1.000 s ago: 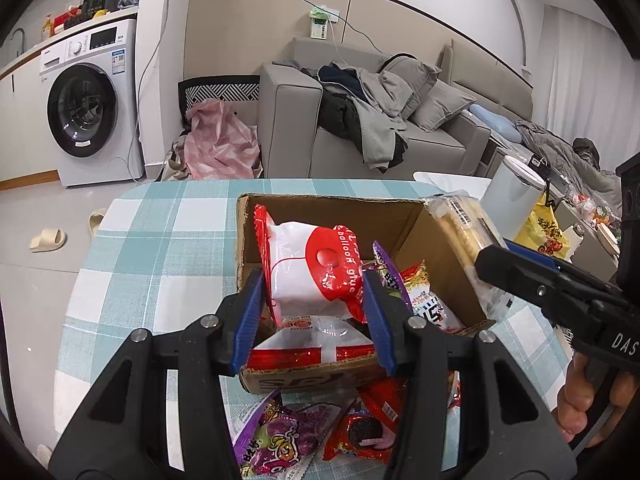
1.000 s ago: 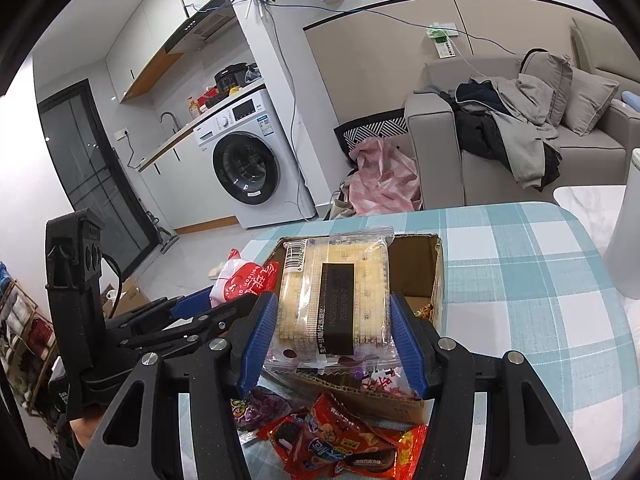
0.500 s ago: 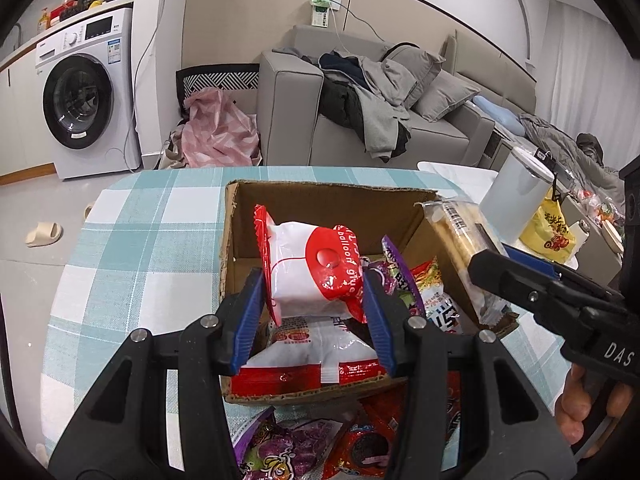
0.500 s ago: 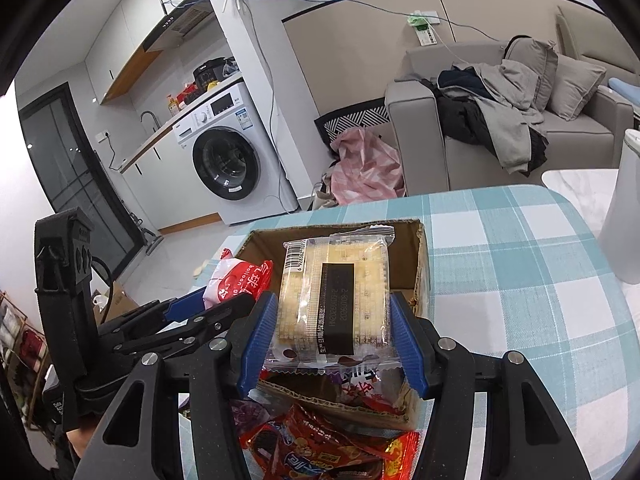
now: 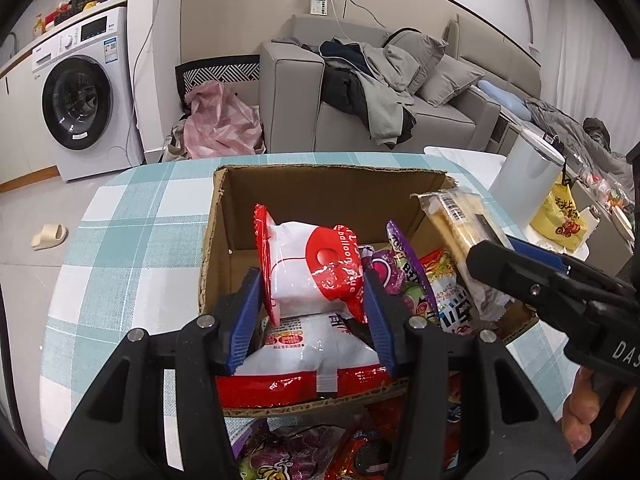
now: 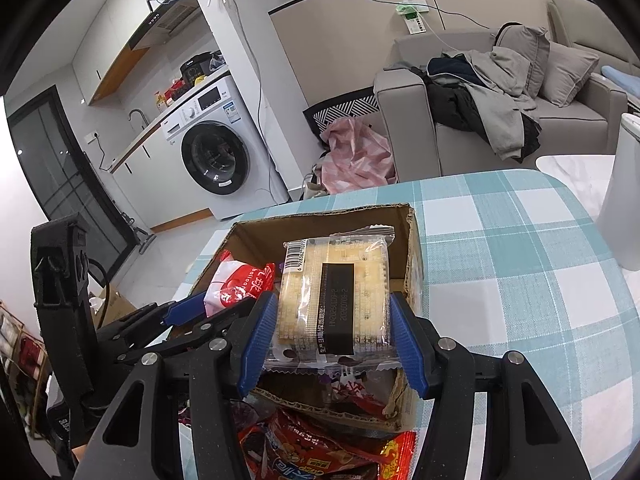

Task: Organize snacks
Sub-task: 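Open both tools to drop the cracker pack and candy into the box, then withdraw both open tools from the box toward the remaining snacks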

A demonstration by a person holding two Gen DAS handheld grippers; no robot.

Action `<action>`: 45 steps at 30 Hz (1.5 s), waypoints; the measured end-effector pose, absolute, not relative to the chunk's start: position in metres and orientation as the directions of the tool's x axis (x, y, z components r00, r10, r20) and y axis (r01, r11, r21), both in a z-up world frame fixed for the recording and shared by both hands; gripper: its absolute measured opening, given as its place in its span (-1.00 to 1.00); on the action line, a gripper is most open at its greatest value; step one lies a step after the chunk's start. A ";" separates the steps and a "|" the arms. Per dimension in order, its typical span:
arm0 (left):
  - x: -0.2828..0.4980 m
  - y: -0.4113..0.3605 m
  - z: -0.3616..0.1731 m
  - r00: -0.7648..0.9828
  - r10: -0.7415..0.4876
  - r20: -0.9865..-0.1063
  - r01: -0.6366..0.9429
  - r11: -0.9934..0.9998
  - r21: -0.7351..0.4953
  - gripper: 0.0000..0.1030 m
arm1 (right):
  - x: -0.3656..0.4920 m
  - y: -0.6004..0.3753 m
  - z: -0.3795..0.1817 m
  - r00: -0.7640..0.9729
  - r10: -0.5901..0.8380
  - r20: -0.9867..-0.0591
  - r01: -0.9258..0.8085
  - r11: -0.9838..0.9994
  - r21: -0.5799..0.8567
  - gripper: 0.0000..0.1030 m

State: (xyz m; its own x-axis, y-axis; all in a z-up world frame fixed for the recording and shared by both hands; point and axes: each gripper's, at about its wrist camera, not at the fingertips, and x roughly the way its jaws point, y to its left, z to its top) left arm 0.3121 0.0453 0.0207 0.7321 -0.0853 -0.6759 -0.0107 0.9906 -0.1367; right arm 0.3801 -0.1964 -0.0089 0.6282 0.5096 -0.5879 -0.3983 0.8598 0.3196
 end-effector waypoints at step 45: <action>0.157 0.065 0.050 0.746 -0.068 -0.662 -0.071 0.981 -0.181 0.98 | 0.286 -0.241 -0.023 0.605 0.447 -0.659 -0.414 0.884 0.218 0.99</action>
